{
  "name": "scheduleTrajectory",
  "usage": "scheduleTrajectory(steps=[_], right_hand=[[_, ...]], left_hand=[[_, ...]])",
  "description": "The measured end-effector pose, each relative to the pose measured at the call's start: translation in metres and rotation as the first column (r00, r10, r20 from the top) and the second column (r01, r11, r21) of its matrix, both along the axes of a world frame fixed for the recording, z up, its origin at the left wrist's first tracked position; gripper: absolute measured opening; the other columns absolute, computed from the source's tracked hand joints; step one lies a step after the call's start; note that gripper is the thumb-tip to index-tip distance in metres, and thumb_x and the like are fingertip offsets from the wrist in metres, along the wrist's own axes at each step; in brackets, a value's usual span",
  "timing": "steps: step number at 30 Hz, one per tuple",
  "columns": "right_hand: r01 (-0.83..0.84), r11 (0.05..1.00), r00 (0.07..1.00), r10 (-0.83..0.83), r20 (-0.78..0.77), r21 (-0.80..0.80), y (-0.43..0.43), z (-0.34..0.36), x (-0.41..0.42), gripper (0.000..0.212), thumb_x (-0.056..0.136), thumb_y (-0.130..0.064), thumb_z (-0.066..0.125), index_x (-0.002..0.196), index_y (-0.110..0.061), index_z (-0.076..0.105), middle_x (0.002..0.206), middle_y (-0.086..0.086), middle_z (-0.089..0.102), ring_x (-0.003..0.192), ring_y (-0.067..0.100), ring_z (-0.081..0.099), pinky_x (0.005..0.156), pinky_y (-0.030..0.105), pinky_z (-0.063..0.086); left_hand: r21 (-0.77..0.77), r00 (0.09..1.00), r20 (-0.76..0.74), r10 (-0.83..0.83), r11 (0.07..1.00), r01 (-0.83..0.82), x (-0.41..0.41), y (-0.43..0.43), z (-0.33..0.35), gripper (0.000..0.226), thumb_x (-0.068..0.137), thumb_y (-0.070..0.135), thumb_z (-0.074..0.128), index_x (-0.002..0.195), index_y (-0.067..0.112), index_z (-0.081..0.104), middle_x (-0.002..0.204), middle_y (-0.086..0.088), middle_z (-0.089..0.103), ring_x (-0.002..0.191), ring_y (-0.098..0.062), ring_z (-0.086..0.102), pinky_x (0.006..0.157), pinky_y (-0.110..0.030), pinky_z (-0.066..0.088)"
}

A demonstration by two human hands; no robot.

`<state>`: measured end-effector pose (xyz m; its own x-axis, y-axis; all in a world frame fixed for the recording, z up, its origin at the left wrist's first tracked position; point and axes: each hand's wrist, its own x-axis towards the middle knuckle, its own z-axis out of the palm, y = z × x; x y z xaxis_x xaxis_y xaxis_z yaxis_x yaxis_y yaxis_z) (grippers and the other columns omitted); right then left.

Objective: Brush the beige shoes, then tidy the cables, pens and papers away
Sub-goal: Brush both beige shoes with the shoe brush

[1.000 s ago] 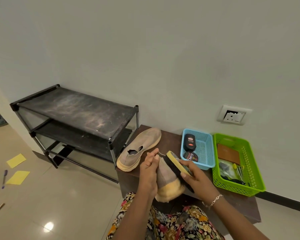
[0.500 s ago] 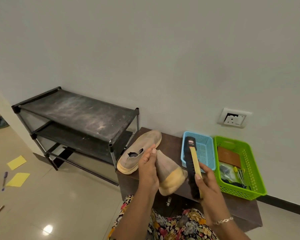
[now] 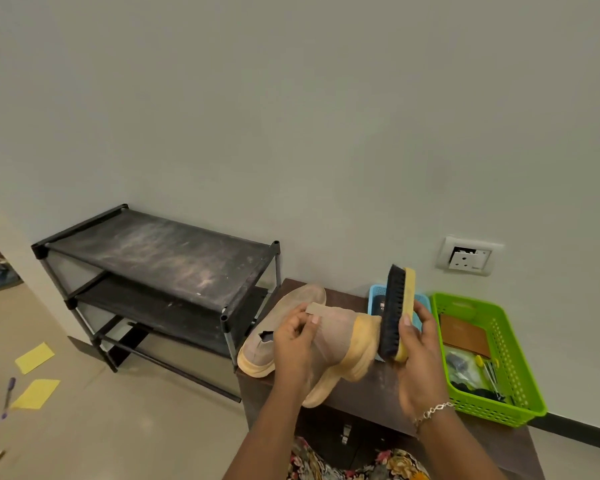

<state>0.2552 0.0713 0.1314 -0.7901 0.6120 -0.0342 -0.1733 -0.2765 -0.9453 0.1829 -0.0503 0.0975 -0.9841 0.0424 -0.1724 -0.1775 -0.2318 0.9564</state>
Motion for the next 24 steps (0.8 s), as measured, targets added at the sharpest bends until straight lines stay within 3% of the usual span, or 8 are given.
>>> scheduleTrajectory(steps=[3, 8, 11, 14, 17, 19, 22, 24], right_hand=[[-0.011, 0.996, 1.0, 0.011, -0.008, 0.093, 0.003, -0.002, -0.014, 0.028, 0.095, -0.017, 0.045, 0.104, -0.043, 0.051, 0.105, 0.013, 0.056, 0.099, 0.024, 0.053, 0.088, 0.043, 0.044], [-0.074, 0.943, 0.997, 0.082, -0.012, 0.324, 0.003, -0.001, -0.028, 0.038, 0.088, -0.014, 0.057, 0.109, -0.044, 0.047, 0.091, 0.009, 0.052, 0.076, 0.017, 0.053, 0.057, 0.019, 0.048], [-0.161, 0.85, 0.987, 0.134, 0.091, 0.501, 0.006, -0.002, -0.035, 0.062, 0.076, -0.005, 0.071, 0.12, -0.036, 0.04, 0.098, 0.01, 0.052, 0.082, 0.019, 0.054, 0.054, 0.013, 0.047], [-0.218, 0.783, 0.976, 0.158, 0.152, 0.582, 0.009, 0.002, -0.041, 0.07, 0.073, -0.003, 0.073, 0.124, -0.033, 0.036, 0.106, 0.007, 0.051, 0.091, 0.02, 0.054, 0.057, 0.01, 0.049], [-0.278, 0.763, 0.961, 0.216, 0.175, 0.584, 0.012, 0.009, -0.046, 0.071, 0.074, -0.001, 0.072, 0.126, -0.033, 0.037, 0.101, 0.002, 0.05, 0.085, 0.013, 0.055, 0.056, 0.013, 0.049], [-0.325, 0.751, 0.945, 0.266, 0.188, 0.574, 0.016, 0.012, -0.05, 0.071, 0.074, 0.0, 0.072, 0.125, -0.035, 0.037, 0.097, 0.0, 0.05, 0.085, 0.011, 0.055, 0.059, 0.016, 0.048], [-0.363, 0.733, 0.931, 0.311, 0.19, 0.575, 0.022, 0.016, -0.056, 0.069, 0.074, 0.003, 0.071, 0.121, -0.036, 0.039, 0.094, 0.0, 0.05, 0.083, 0.012, 0.054, 0.06, 0.014, 0.048], [-0.373, 0.725, 0.927, 0.322, 0.193, 0.579, 0.025, 0.018, -0.06, 0.068, 0.074, 0.004, 0.07, 0.119, -0.036, 0.04, 0.092, 0.0, 0.05, 0.082, 0.012, 0.054, 0.06, 0.011, 0.048]], left_hand=[[-0.113, 0.991, -0.133, 0.02, 0.993, -0.035, -0.005, -0.008, 0.0, 0.008, 0.086, 0.006, 0.061, 0.079, 0.003, 0.064, 0.115, -0.009, 0.061, 0.112, -0.022, 0.054, 0.096, -0.043, 0.045], [-0.201, 0.975, -0.218, 0.033, 0.976, -0.078, -0.008, -0.012, -0.001, 0.01, 0.084, 0.009, 0.064, 0.082, -0.001, 0.063, 0.107, 0.007, 0.06, 0.108, -0.011, 0.053, 0.094, -0.04, 0.044], [-0.235, 0.963, -0.267, 0.046, 0.966, -0.111, -0.006, -0.016, -0.001, 0.017, 0.086, 0.014, 0.063, 0.099, 0.005, 0.062, 0.103, 0.009, 0.061, 0.106, -0.008, 0.055, 0.091, -0.035, 0.046], [-0.31, 0.913, -0.407, 0.02, 0.937, -0.159, -0.007, -0.028, -0.005, 0.023, 0.093, 0.015, 0.052, 0.115, 0.02, 0.056, 0.113, 0.009, 0.06, 0.109, -0.01, 0.056, 0.095, -0.023, 0.046], [-0.423, 0.815, -0.571, -0.1, 0.887, -0.188, -0.016, -0.04, -0.006, 0.035, 0.09, 0.013, 0.04, 0.119, 0.023, 0.057, 0.124, 0.01, 0.057, 0.117, -0.011, 0.052, 0.106, -0.006, 0.025], [-0.507, 0.758, -0.616, -0.216, 0.845, -0.17, -0.028, -0.046, -0.01, 0.039, 0.087, 0.012, 0.039, 0.119, 0.021, 0.059, 0.126, 0.005, 0.058, 0.13, -0.006, 0.039, 0.111, -0.006, 0.011], [-0.61, 0.706, -0.616, -0.349, 0.778, -0.148, -0.039, -0.049, -0.014, 0.043, 0.087, 0.006, 0.044, 0.121, 0.028, 0.058, 0.133, 0.005, 0.054, 0.138, -0.015, 0.031, 0.11, -0.004, 0.008], [-0.633, 0.657, -0.643, -0.394, 0.757, -0.166, -0.041, -0.049, -0.011, 0.037, 0.087, 0.01, 0.047, 0.119, 0.02, 0.062, 0.129, 0.004, 0.057, 0.135, -0.012, 0.034, 0.111, -0.005, 0.008]])
